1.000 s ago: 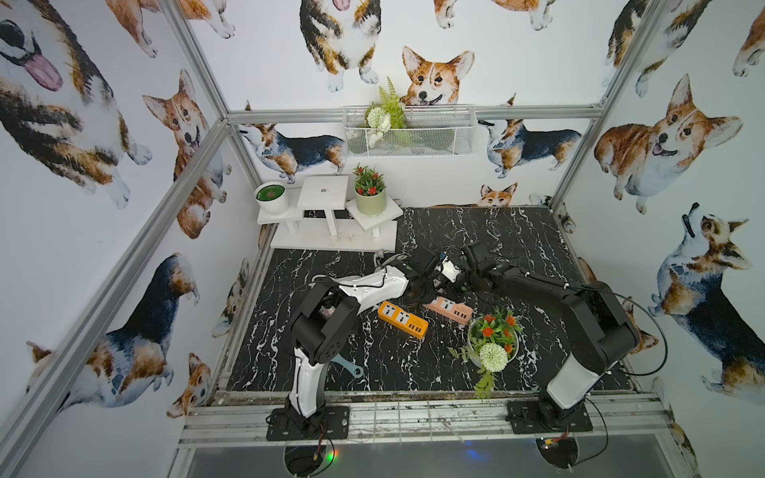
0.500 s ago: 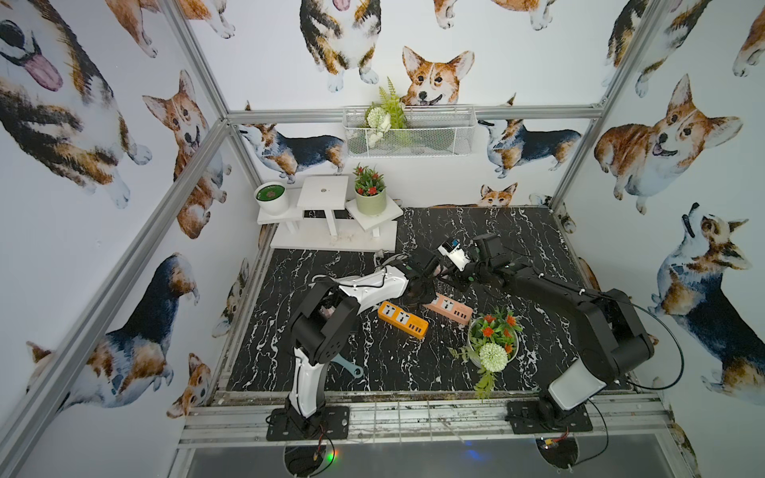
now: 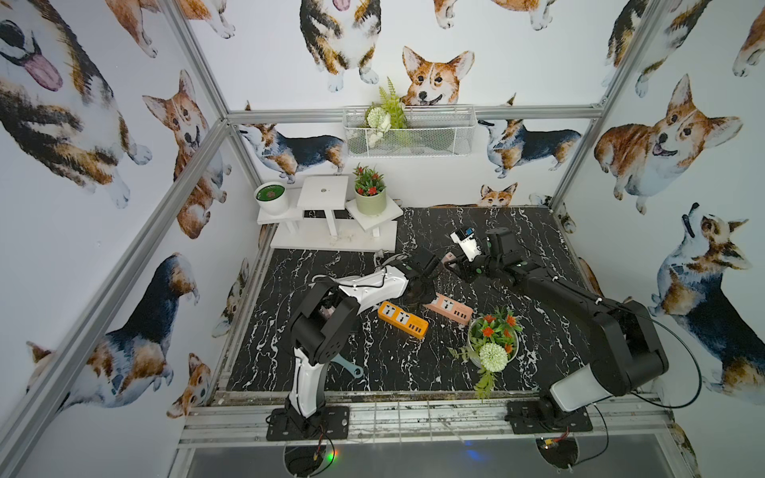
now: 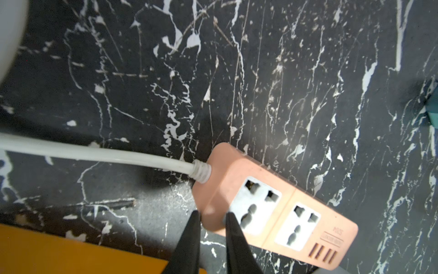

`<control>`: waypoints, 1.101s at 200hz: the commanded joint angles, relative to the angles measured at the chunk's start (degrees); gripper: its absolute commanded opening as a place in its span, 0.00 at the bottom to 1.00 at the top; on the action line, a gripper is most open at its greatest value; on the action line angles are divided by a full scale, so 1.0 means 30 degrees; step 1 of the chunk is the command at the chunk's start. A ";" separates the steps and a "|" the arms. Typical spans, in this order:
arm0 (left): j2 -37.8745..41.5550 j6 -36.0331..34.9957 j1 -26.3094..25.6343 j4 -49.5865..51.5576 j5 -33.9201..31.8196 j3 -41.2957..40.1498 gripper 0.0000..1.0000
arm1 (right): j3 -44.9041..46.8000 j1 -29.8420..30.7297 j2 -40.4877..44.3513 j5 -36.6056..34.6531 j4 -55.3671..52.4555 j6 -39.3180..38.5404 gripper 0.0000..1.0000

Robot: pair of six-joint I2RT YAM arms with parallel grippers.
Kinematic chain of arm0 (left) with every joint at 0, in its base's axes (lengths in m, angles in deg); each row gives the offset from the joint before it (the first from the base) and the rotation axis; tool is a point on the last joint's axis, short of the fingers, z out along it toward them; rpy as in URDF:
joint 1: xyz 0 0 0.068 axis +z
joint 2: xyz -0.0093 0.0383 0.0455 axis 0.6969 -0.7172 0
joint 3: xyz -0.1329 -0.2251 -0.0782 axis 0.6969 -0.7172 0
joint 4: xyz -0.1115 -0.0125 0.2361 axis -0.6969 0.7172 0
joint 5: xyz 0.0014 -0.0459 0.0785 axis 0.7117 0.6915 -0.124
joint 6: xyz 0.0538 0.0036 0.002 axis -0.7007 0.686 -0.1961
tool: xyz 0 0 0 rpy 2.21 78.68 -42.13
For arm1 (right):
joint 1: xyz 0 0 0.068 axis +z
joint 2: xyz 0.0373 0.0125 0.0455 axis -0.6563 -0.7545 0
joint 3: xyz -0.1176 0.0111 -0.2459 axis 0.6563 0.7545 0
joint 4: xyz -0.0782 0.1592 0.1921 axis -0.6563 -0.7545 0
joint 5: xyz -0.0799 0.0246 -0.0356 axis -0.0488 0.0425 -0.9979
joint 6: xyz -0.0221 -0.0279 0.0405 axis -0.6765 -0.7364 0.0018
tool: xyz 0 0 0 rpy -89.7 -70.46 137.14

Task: Pull the plug off the socket
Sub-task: Place the plug at the center of the board.

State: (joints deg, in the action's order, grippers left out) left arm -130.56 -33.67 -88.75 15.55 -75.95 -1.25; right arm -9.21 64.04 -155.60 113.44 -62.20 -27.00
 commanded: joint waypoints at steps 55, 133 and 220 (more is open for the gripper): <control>-0.0542 -0.0473 0.0073 0.3440 -0.1098 -0.0419 0.21 | 0.2017 -0.2398 0.2518 -0.1295 0.3102 0.6818 0.00; -0.0274 -0.0651 0.0093 0.3293 -0.1096 -0.0722 0.21 | 0.6694 -0.5157 0.7086 -0.6680 0.1292 1.4949 0.00; -0.0294 -0.0826 0.0093 0.3175 -0.1028 -0.0682 0.21 | 1.2417 -0.7850 0.7771 -0.6385 0.2739 2.1259 0.00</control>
State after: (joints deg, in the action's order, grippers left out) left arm -129.86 -34.92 -88.69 14.28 -75.88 -2.30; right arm 25.78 41.75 -131.27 94.27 -58.76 30.22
